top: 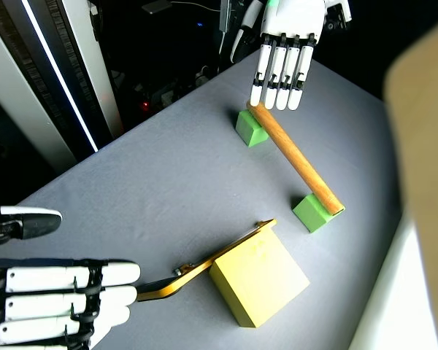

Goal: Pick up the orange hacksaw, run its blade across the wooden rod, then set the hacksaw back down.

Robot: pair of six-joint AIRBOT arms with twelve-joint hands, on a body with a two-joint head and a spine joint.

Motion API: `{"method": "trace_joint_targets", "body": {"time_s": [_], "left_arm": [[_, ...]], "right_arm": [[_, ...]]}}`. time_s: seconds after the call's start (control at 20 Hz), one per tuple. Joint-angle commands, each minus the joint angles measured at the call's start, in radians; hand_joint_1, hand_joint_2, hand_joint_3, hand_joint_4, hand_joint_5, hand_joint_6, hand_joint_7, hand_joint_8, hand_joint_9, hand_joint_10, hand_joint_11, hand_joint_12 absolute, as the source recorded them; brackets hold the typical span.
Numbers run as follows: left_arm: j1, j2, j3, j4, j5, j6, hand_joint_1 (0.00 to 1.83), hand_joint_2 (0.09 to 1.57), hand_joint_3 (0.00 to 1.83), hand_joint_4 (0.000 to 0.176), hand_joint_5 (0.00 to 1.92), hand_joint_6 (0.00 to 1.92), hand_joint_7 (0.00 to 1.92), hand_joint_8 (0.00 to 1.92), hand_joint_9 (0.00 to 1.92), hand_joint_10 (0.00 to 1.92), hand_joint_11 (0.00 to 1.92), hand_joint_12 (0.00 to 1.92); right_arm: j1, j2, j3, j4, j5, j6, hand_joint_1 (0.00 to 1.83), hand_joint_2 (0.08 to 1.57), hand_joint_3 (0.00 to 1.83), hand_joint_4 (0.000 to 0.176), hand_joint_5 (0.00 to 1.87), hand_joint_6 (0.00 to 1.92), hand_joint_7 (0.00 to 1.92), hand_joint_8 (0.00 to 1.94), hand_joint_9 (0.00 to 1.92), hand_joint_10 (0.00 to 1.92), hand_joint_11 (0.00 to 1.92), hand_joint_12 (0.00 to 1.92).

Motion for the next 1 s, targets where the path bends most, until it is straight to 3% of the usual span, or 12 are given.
{"method": "trace_joint_targets", "body": {"time_s": [0.0, 0.25, 0.3, 0.5, 0.6, 0.95], "left_arm": [[-0.005, 0.018, -0.005, -0.023, -0.016, -0.02, 0.11, 1.25, 0.0, 0.0, 0.17, 0.01, 0.14, 0.0, 0.14, 0.0, 0.0, 0.4], [0.013, 0.045, -0.025, 0.109, 0.051, -0.122, 0.11, 1.25, 0.0, 0.0, 0.2, 0.01, 0.17, 0.0, 0.15, 0.0, 0.0, 0.45], [0.014, 0.046, -0.025, 0.125, 0.056, -0.138, 0.1, 1.26, 0.0, 0.0, 0.18, 0.0, 0.15, 0.0, 0.13, 0.0, 0.0, 0.38], [0.021, 0.049, -0.024, 0.16, 0.055, -0.178, 0.08, 1.26, 0.0, 0.0, 0.21, 0.0, 0.2, 0.01, 0.19, 0.01, 0.0, 0.43], [0.025, 0.05, -0.023, 0.203, 0.045, -0.208, 0.09, 1.27, 0.0, 0.0, 0.19, 0.0, 0.19, 0.0, 0.17, 0.0, 0.0, 0.38], [0.055, 0.013, -0.018, 0.21, -0.057, -0.224, 0.09, 1.26, 0.0, 0.0, 0.2, 0.0, 0.2, 0.0, 0.16, 0.0, 0.0, 0.41]], "right_arm": [[-0.007, 0.003, 0.014, 0.068, 0.115, 0.006, 1.06, 1.08, 0.0, 0.0, 0.18, 0.0, 0.18, 0.0, 0.18, 0.0, 0.0, 0.87], [-0.176, -0.024, 0.051, 0.259, 0.244, -0.028, 1.06, 1.1, 0.0, 0.0, 0.15, 0.0, 0.15, 0.0, 0.16, 0.0, 0.0, 0.88], [-0.189, -0.029, 0.052, 0.277, 0.251, -0.027, 1.06, 1.1, 0.0, 0.0, 0.15, 0.0, 0.15, 0.0, 0.16, 0.0, 0.0, 0.89], [-0.273, -0.067, 0.058, 0.374, 0.305, 0.019, 1.08, 1.09, 0.0, 0.0, 0.19, 0.01, 0.18, 0.01, 0.18, 0.01, 0.0, 0.91], [-0.293, -0.093, 0.071, 0.417, 0.323, 0.019, 1.04, 1.1, 0.0, 0.0, 0.18, 0.0, 0.18, 0.0, 0.17, 0.0, 0.0, 0.87], [-0.297, -0.237, 0.232, 0.427, 0.371, 0.071, 0.96, 1.14, 0.01, 0.0, 0.18, 0.0, 0.18, 0.0, 0.16, 0.0, 0.0, 0.81]]}}
